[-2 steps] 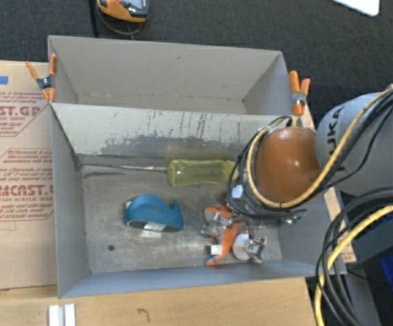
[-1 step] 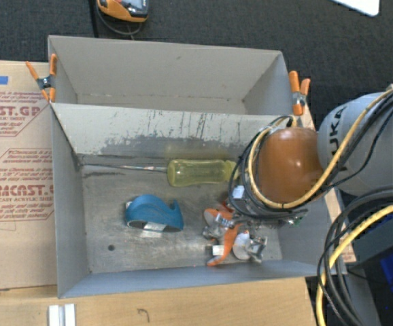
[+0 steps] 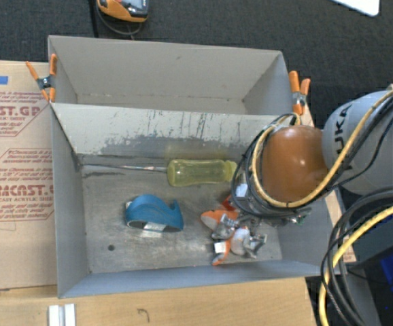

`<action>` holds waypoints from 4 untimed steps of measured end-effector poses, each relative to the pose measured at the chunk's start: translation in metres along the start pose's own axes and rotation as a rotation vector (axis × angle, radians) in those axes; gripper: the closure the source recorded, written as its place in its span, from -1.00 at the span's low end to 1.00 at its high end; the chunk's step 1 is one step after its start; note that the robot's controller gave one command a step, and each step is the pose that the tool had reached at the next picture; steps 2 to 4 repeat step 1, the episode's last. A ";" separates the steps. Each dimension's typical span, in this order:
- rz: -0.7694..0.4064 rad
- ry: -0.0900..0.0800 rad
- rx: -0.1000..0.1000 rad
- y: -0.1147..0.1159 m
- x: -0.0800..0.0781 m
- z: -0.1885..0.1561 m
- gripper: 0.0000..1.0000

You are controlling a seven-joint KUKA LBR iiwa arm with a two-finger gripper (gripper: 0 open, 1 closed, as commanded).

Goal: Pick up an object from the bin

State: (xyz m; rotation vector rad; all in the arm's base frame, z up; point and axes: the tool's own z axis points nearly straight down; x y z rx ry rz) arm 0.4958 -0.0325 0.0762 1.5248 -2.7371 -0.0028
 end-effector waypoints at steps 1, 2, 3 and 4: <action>0.002 -0.008 0.007 0.000 -0.002 -0.011 1.00; 0.002 -0.008 0.007 0.000 -0.002 -0.011 1.00; 0.002 -0.008 0.007 0.000 -0.002 -0.011 1.00; 0.002 -0.008 0.007 0.000 -0.002 -0.011 1.00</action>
Offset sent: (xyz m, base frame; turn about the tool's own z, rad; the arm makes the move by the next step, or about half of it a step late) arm 0.0000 -0.0001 0.0153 0.0000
